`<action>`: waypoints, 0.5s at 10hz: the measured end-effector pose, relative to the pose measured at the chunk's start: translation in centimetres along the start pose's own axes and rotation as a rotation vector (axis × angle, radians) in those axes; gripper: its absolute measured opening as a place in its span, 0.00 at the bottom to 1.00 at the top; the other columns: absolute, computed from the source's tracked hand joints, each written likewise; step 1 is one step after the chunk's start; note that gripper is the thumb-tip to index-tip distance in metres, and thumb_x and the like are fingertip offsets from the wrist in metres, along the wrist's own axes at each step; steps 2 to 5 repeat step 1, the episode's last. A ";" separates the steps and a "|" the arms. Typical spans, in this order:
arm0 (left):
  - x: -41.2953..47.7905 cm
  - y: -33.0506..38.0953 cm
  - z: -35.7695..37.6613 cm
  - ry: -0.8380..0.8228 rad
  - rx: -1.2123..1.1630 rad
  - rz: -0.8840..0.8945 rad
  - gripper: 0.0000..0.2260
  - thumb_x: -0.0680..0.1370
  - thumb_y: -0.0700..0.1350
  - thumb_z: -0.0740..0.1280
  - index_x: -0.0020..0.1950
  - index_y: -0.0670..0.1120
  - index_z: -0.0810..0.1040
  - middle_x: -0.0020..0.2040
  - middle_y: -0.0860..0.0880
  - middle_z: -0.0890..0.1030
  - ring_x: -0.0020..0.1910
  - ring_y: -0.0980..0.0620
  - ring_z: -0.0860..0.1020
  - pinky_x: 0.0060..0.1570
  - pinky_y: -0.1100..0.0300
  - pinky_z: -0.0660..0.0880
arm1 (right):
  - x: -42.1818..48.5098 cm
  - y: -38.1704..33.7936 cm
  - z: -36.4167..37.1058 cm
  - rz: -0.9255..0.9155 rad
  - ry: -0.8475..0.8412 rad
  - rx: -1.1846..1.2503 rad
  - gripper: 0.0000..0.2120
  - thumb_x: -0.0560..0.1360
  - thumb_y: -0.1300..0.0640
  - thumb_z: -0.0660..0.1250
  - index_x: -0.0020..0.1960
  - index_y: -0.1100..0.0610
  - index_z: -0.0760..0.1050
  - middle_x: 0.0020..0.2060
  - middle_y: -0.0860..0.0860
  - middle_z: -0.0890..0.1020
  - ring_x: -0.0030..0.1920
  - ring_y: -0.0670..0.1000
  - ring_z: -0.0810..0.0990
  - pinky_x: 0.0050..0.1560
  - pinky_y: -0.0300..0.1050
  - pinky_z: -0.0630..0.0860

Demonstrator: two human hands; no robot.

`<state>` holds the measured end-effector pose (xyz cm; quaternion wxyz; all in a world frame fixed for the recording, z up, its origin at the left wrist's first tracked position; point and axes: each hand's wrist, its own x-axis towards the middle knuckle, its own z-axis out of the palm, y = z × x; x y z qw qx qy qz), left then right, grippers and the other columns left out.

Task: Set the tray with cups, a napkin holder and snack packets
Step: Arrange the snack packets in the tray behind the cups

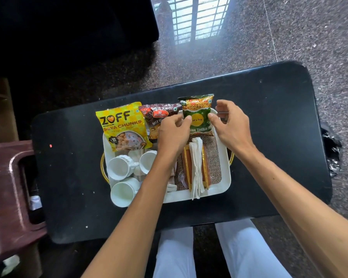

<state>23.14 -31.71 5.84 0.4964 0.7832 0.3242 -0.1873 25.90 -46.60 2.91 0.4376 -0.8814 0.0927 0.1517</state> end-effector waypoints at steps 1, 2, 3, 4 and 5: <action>-1.2 -0.2 -1.3 0.060 -0.009 0.040 0.19 0.83 0.49 0.66 0.72 0.44 0.77 0.67 0.46 0.82 0.60 0.55 0.78 0.61 0.59 0.74 | -0.8 -1.6 -1.2 -0.075 0.049 -0.005 0.20 0.79 0.54 0.68 0.69 0.57 0.72 0.62 0.53 0.78 0.57 0.45 0.77 0.57 0.38 0.76; -1.2 -0.2 -1.3 0.060 -0.009 0.040 0.19 0.83 0.49 0.66 0.72 0.44 0.77 0.67 0.46 0.82 0.60 0.55 0.78 0.61 0.59 0.74 | -0.8 -1.6 -1.2 -0.075 0.049 -0.005 0.20 0.79 0.54 0.68 0.69 0.57 0.72 0.62 0.53 0.78 0.57 0.45 0.77 0.57 0.38 0.76; -1.2 -0.2 -1.3 0.060 -0.009 0.040 0.19 0.83 0.49 0.66 0.72 0.44 0.77 0.67 0.46 0.82 0.60 0.55 0.78 0.61 0.59 0.74 | -0.8 -1.6 -1.2 -0.075 0.049 -0.005 0.20 0.79 0.54 0.68 0.69 0.57 0.72 0.62 0.53 0.78 0.57 0.45 0.77 0.57 0.38 0.76; -1.2 -0.2 -1.3 0.060 -0.009 0.040 0.19 0.83 0.49 0.66 0.72 0.44 0.77 0.67 0.46 0.82 0.60 0.55 0.78 0.61 0.59 0.74 | -0.8 -1.6 -1.2 -0.075 0.049 -0.005 0.20 0.79 0.54 0.68 0.69 0.57 0.72 0.62 0.53 0.78 0.57 0.45 0.77 0.57 0.38 0.76; -1.2 -0.2 -1.3 0.060 -0.009 0.040 0.19 0.83 0.49 0.66 0.72 0.44 0.77 0.67 0.46 0.82 0.60 0.55 0.78 0.61 0.59 0.74 | -0.8 -1.6 -1.2 -0.075 0.049 -0.005 0.20 0.79 0.54 0.68 0.69 0.57 0.72 0.62 0.53 0.78 0.57 0.45 0.77 0.57 0.38 0.76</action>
